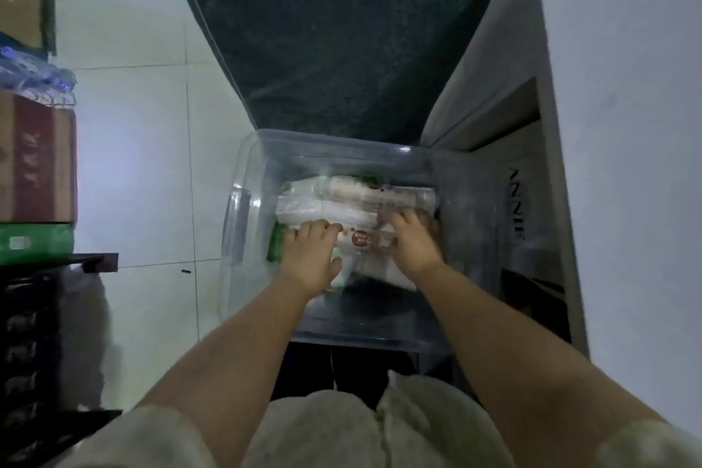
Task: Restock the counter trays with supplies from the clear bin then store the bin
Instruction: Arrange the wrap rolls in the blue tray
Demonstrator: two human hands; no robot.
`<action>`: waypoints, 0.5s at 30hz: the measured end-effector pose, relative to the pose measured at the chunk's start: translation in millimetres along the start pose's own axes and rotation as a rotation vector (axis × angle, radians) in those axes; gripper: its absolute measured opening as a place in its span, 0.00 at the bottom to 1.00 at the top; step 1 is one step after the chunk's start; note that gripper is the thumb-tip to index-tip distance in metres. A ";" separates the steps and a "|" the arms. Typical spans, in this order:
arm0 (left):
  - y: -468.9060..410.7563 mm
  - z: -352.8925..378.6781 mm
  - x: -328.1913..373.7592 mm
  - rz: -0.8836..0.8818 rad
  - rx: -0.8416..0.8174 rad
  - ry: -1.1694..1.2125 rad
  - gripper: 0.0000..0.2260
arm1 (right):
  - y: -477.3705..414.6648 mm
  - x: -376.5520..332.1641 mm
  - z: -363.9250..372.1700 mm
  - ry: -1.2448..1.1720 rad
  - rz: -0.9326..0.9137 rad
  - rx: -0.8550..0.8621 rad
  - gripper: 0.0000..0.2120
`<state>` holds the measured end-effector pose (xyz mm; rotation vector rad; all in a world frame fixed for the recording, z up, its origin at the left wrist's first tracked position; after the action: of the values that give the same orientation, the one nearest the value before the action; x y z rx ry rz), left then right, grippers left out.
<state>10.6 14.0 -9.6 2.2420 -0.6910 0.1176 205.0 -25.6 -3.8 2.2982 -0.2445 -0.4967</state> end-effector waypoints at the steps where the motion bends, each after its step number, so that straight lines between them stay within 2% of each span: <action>1: -15.1 5.6 0.9 0.025 -0.053 -0.030 0.24 | -15.6 4.9 0.7 -0.008 0.016 0.028 0.21; 3: -43.8 21.7 1.7 0.058 -0.086 -0.114 0.26 | -47.3 13.9 6.2 -0.073 0.063 0.072 0.21; 5: -65.1 37.7 2.9 0.068 -0.142 -0.195 0.26 | -73.0 17.6 15.4 -0.113 0.042 0.062 0.27; 7: -81.1 53.2 3.7 0.076 -0.131 -0.245 0.26 | -94.3 22.9 26.5 -0.024 -0.012 0.088 0.34; 10: -97.7 68.3 1.7 0.050 -0.100 -0.260 0.27 | -117.8 29.2 32.6 0.077 -0.008 0.141 0.34; 15: -97.1 62.8 -1.2 0.082 -0.067 -0.260 0.25 | -117.2 27.3 25.5 0.045 -0.023 0.143 0.34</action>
<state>51.4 24.1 -117.4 2.1857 -0.9121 -0.1581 221.8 30.6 -111.9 2.4510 -0.2384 -0.4517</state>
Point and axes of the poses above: each hand's wrist, its own y-axis away from the middle knuckle, its own z-axis out of the palm, x = y × z, the point moved 2 cm from there along -y, towards the middle knuckle, and after that the axes turned 13 degrees about -x, right-handed, at the moved point
